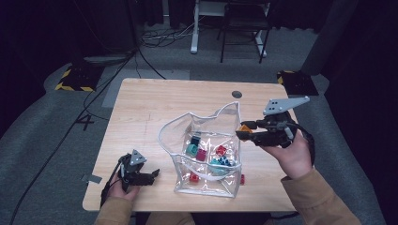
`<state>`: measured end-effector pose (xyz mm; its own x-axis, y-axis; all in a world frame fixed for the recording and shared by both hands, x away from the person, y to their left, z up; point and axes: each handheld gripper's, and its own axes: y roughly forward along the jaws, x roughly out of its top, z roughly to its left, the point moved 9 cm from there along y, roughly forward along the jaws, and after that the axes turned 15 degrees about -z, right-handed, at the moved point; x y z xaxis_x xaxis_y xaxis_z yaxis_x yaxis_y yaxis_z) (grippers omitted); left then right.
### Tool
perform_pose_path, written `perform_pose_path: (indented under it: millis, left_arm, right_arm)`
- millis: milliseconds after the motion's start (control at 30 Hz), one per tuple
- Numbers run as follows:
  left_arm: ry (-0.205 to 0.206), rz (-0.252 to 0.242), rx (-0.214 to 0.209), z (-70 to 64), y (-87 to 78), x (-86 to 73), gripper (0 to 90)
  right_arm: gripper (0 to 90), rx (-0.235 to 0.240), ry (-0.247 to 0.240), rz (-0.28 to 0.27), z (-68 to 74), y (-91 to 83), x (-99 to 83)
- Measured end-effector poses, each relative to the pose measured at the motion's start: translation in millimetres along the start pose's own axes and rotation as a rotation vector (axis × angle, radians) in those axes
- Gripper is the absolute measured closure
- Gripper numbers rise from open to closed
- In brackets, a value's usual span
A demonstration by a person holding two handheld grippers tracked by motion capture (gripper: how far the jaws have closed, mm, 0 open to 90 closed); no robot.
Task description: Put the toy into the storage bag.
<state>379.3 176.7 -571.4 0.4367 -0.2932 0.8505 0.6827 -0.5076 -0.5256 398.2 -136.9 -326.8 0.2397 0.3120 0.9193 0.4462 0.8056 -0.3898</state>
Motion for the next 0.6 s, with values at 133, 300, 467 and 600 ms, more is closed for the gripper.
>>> perform_pose_path:
  millis: [133, 300, 467, 600]
  left_arm:
    - [-0.001, 0.000, 0.000, 0.0, 0.0, 0.0, 15.5]
    - [-0.005, -0.001, 0.001, -0.3, 0.1, 0.0, 15.5]
    - [-0.001, 0.004, -0.003, -0.1, -0.3, -0.1, 15.5]
    - [-0.005, 0.003, -0.002, -0.4, -0.2, -0.1, 15.5]
  right_arm:
    - [58.6, 0.021, -0.003, 0.014, 1.3, 13.3, 6.4]
    - [58.5, 0.034, -0.010, 0.037, 3.4, 28.8, 14.7]
    - [58.5, 0.041, -0.017, 0.083, 6.4, 48.1, 16.2]
    - [58.5, 0.042, -0.016, 0.124, 6.8, 62.0, 16.0]
